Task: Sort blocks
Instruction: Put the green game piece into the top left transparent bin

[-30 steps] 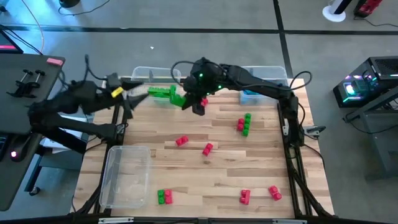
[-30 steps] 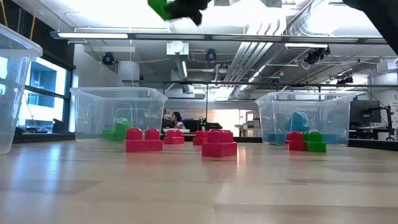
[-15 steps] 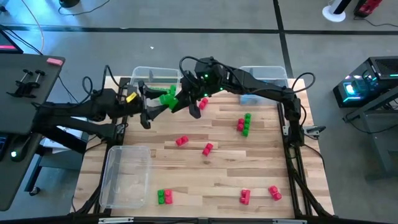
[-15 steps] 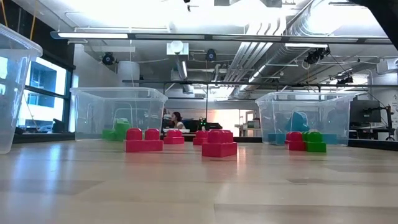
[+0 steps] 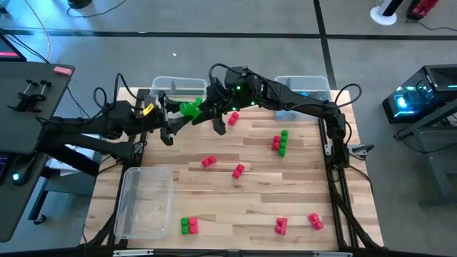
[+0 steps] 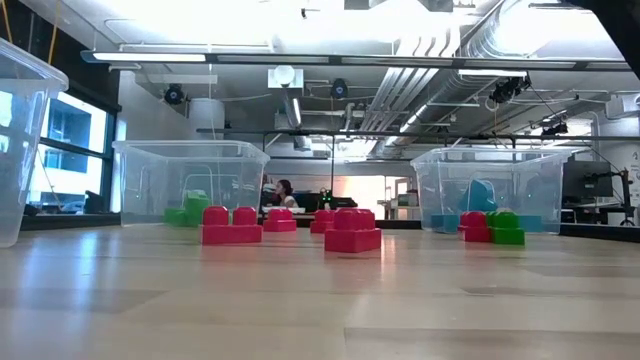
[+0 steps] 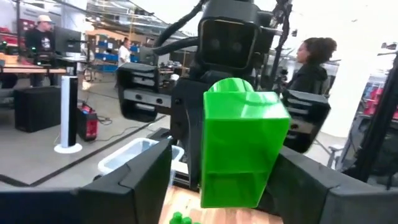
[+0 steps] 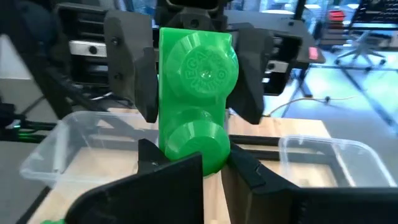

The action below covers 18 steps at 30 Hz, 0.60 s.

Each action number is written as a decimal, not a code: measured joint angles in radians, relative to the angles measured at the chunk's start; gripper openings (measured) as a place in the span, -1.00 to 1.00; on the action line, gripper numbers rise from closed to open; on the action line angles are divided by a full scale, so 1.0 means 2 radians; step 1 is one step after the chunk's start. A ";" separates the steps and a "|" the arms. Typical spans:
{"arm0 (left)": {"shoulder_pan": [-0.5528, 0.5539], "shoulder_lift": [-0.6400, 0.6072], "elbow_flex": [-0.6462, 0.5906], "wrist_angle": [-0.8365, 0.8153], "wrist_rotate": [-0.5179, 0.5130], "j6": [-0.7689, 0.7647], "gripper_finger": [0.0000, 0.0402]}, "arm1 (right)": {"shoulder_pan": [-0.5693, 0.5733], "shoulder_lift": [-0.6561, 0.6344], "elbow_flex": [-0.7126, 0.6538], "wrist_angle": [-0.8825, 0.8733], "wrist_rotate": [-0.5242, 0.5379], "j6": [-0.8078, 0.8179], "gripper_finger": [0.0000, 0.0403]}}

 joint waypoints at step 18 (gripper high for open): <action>0.000 0.000 0.000 -0.006 -0.043 0.016 -0.45 | 0.011 0.011 0.003 0.002 0.074 0.027 -0.71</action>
